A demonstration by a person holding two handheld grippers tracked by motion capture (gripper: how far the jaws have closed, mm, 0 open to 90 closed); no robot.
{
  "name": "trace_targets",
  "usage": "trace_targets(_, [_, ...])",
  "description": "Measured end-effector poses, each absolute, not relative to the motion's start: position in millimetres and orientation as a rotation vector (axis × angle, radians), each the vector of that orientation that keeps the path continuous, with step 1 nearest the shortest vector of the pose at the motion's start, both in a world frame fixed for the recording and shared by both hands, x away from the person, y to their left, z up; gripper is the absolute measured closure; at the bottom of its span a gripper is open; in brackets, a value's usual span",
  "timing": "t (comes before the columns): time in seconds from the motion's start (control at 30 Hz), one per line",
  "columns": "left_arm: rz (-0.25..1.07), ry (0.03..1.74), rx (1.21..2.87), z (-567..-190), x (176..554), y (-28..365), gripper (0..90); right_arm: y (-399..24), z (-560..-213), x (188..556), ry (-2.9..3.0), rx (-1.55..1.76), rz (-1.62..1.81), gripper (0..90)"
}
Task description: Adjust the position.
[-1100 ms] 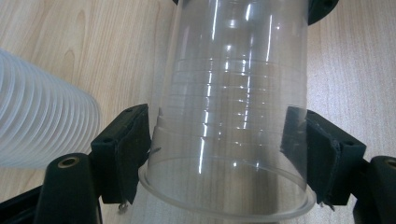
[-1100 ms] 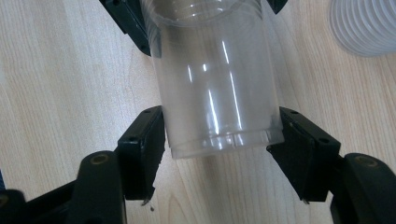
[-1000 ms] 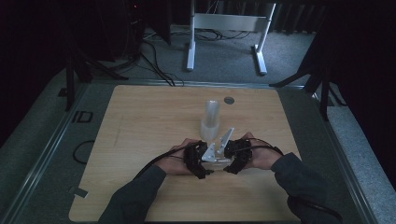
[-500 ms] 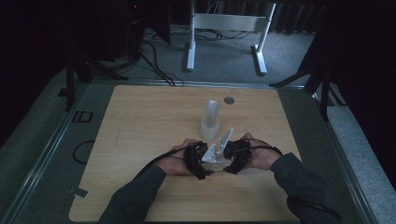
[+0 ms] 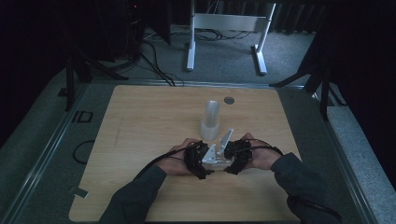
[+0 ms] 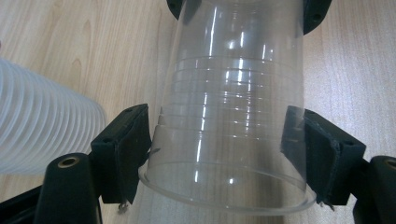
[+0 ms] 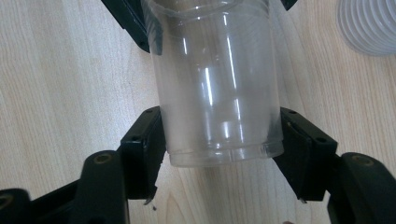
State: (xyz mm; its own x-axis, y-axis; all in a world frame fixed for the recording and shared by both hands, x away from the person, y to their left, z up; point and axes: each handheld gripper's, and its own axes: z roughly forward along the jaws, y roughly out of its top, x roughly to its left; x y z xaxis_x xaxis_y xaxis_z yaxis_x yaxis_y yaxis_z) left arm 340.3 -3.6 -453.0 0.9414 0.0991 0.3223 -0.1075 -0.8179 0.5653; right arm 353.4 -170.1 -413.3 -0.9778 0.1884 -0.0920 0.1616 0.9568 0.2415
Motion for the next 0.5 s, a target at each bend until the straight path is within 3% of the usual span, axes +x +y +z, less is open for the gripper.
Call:
trace_targets(0.17, [0.457,-0.007,2.478,-452.3,340.0,-3.8,24.4,-169.6,-415.4,354.8,2.994,0.273,0.36,35.4])
trace_targets(0.5, [0.438,-0.006,2.475,-451.8,340.0,-3.9,24.0,-171.8,-416.2,355.4,3.006,0.28,0.356,41.2])
